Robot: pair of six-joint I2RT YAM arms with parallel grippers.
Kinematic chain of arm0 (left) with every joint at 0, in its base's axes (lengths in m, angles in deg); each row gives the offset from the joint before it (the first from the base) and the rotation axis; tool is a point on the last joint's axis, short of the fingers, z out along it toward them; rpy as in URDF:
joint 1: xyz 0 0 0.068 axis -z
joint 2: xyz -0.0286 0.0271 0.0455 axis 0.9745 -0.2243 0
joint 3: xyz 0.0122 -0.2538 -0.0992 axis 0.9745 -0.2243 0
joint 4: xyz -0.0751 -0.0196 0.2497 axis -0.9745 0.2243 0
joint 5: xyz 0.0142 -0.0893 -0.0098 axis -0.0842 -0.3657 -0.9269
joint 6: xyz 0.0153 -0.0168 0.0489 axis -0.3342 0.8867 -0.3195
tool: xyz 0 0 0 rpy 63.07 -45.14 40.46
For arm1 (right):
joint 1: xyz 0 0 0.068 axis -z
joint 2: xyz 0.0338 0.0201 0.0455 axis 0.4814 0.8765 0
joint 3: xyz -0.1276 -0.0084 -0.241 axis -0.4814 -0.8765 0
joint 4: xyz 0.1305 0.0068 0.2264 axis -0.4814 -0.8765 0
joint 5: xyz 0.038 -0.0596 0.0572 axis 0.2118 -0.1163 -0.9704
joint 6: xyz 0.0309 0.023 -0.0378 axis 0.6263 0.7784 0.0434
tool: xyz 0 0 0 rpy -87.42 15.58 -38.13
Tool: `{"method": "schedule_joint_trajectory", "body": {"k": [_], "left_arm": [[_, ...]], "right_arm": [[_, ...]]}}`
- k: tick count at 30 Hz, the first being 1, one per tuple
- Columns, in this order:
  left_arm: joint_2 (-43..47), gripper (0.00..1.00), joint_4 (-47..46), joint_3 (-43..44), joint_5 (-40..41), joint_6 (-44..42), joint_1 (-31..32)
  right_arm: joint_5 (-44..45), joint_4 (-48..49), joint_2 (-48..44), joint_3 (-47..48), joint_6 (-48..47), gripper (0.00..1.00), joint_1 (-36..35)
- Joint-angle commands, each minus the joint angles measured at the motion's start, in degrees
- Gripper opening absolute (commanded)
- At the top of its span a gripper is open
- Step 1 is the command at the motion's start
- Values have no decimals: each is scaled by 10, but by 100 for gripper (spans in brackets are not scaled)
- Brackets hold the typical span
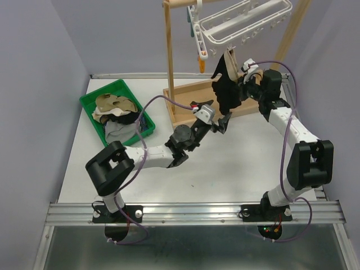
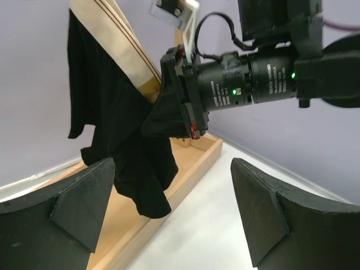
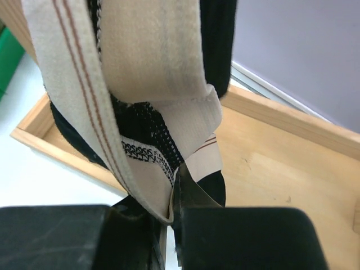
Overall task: Remove the underwear clipped to the hanger
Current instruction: Remove the underwear from the hanger.
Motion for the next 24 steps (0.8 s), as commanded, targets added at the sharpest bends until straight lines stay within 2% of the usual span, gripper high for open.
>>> {"method": "schedule_joint_trajectory", "body": {"k": [1,19,24], "left_arm": [[-44,96,-165,80,51,-92,17],[-197,92,-92,369,65,-216,22],[-220,82,-74,420,38,-211,17]], "right_arm": [[44,19,-21,-19,-6,1,15],[-10,19,-30,-30,-22,1,33],[-19,19,-31,-32,-19,0,34]]}}
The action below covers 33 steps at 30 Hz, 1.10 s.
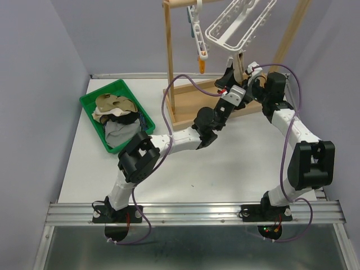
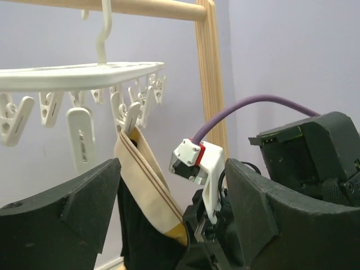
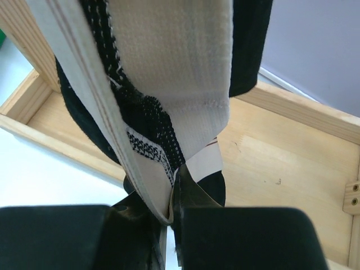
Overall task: Remove the underwear clipped to the hanger
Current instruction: Remove the underwear from the hanger.
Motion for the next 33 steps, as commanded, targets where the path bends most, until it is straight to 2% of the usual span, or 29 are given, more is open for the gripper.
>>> {"method": "schedule_joint_trajectory", "body": {"k": [1,4,13,22,23,24,26,27,30,31,33], "left_arm": [[1,81,-39,59,-17,-13,-8],[-7,76,-25,85,-31,-4,-15],[-28,73,28,148,-85,20,-46],[16,73,24,79,-108,34,-47],[22,73,25,70,-110,34,-47],[36,73,25,62,-110,35,-47],[51,74,25,34,-110,38,-47],[65,74,25,25,-110,42,-47],[83,74,28,-8,-113,50,-47],[94,75,30,-21,-117,55,-47],[110,75,35,-35,-120,61,-48]], "right_arm": [[-19,20,-27,-5,0,0,3],[-25,21,-28,-7,0,1,3],[-30,21,-32,-10,-8,1,3],[-23,20,-42,-15,-22,2,3],[-25,20,-45,-18,-32,5,4],[-31,20,-52,-20,-39,17,5],[-54,19,-62,-30,-63,30,4],[-63,17,-74,-34,-72,44,5],[-89,-1,-93,-42,-115,69,6],[-90,-11,-102,-42,-126,85,7],[-92,-39,-107,-27,-160,93,15]]}}
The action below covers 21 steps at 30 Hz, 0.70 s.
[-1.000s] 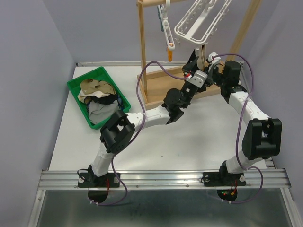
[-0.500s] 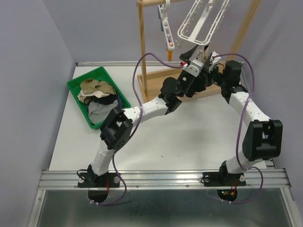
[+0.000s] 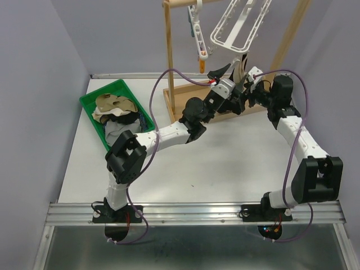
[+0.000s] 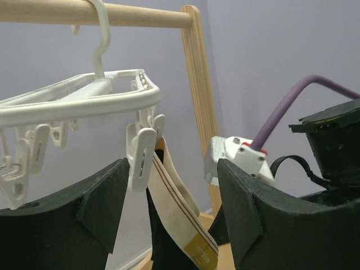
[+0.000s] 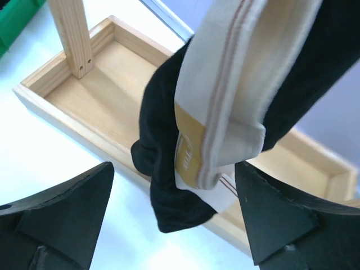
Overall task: Remove the underwear clipped to the hanger
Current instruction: Remove the underwear from the hanger.
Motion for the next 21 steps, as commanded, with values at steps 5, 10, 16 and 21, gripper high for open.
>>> {"method": "schedule_joint_trajectory", "body": {"k": [5,10,16,21], "left_arm": [[93,75,-19,-70,-25,28,2],[131,77,-16,-128,-27,44,2],[151,80,-21,-202,-37,74,3],[138,83,-56,-232,-34,100,4]], "right_arm": [[-88,-80,-26,60,-108,98,54],[-178,-119,-7,138,-105,99,115],[-327,-134,24,203,-92,100,147],[-390,-136,51,274,-103,100,148]]}}
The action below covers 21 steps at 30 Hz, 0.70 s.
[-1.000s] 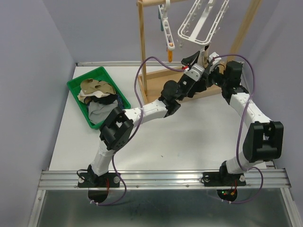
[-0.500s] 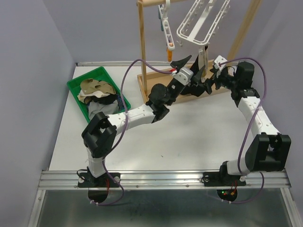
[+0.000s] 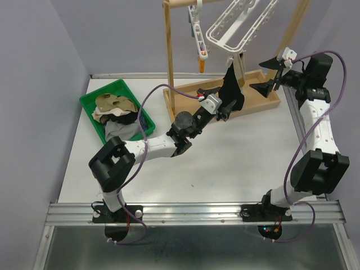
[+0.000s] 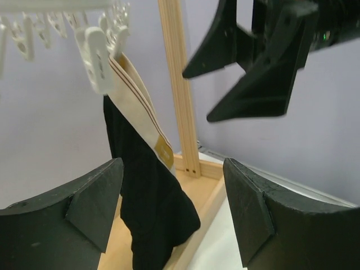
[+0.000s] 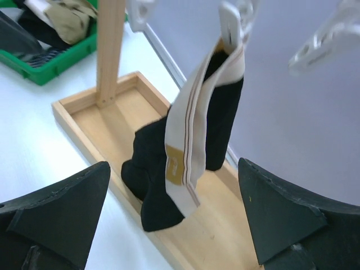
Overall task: Remove the underwear clipped to the hanger
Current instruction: Remove the underwear from the hanger.
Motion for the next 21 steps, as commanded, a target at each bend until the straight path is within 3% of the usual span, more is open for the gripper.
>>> {"method": "schedule_joint_trajectory", "body": {"k": [1,5,8,21], "left_arm": [[12,83,-66,-19,-3,30,4],[-1,85,-85,-28,8,35,3],[-13,87,-89,-31,17,33,0],[-64,87,-90,-1,19,77,-28]], "right_arm": [[-129,-6,27,77,-19,100,-1],[-208,-5,62,124,-48,99,-2],[-208,-5,86,160,-55,99,-6],[-119,-4,133,262,-62,99,-55]]}}
